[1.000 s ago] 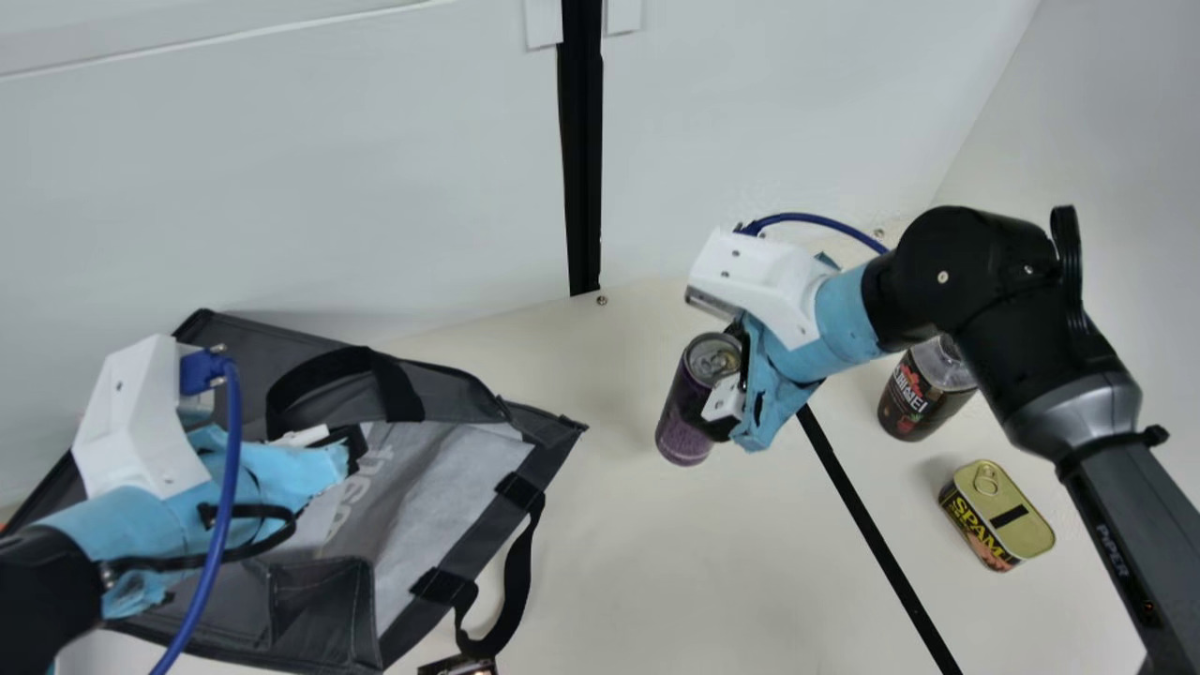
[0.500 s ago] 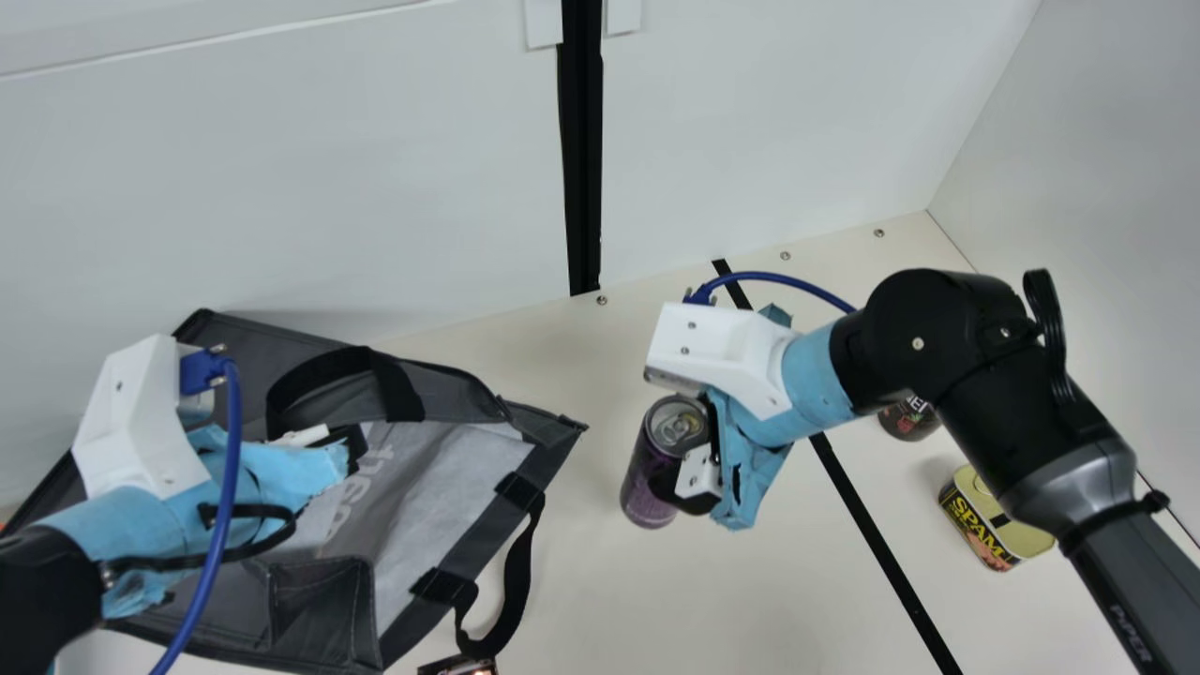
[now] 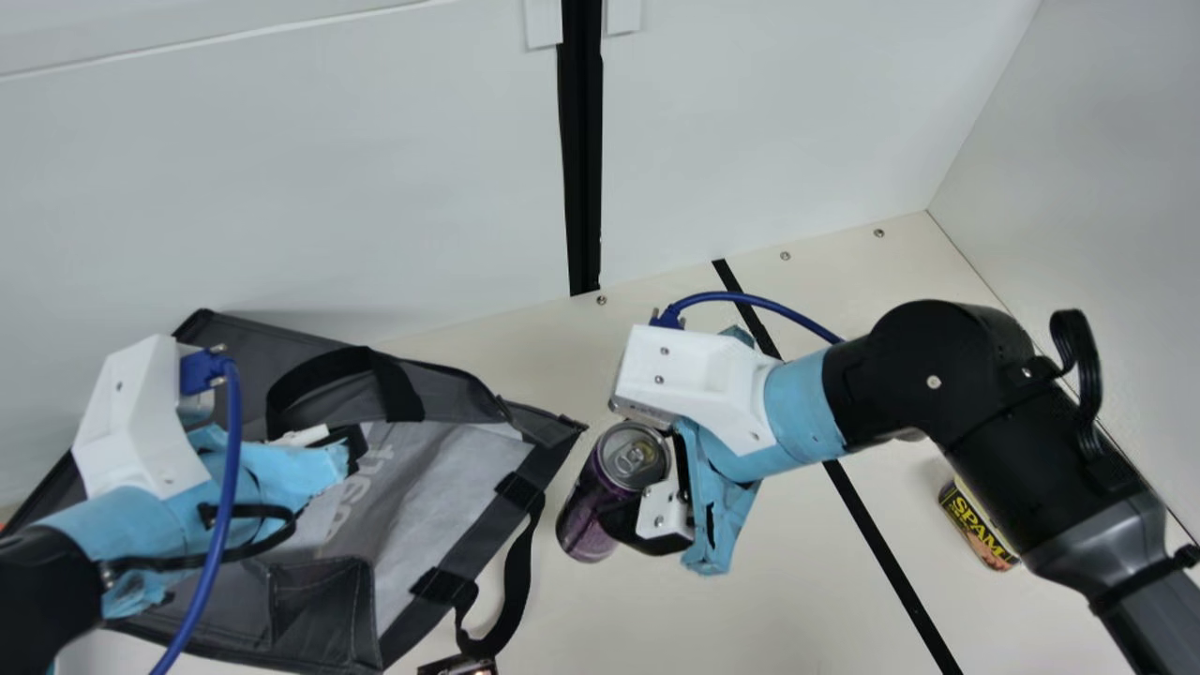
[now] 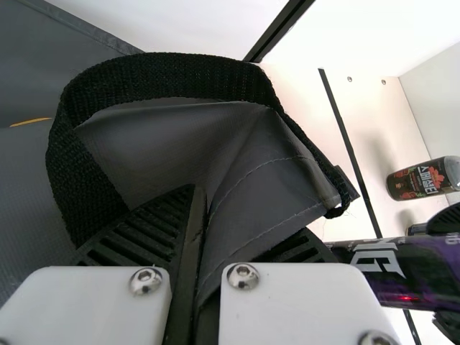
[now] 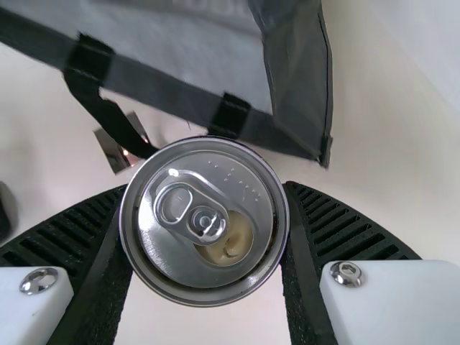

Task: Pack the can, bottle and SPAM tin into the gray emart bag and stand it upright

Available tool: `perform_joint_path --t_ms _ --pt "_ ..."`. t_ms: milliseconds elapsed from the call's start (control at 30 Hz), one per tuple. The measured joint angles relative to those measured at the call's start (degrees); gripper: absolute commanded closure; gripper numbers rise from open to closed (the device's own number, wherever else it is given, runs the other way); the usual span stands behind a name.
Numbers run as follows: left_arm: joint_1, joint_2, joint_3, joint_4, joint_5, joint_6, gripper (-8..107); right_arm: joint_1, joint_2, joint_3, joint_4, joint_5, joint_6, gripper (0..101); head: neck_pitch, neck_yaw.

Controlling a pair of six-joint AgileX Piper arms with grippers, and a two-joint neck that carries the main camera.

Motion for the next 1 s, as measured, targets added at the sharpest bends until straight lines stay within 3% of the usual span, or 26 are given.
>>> perform_joint_path --t_ms 633,1000 --pt "0.00 0.00 0.00 0.00 0.00 0.00 107 -0.24 -1.09 -4.79 12.69 -0.07 -0.28 101 0.00 0.09" --pt "0.00 0.00 0.00 0.00 0.00 0.00 107 -2.16 -1.54 -4.26 17.45 -0.07 -3.95 101 0.00 0.09"
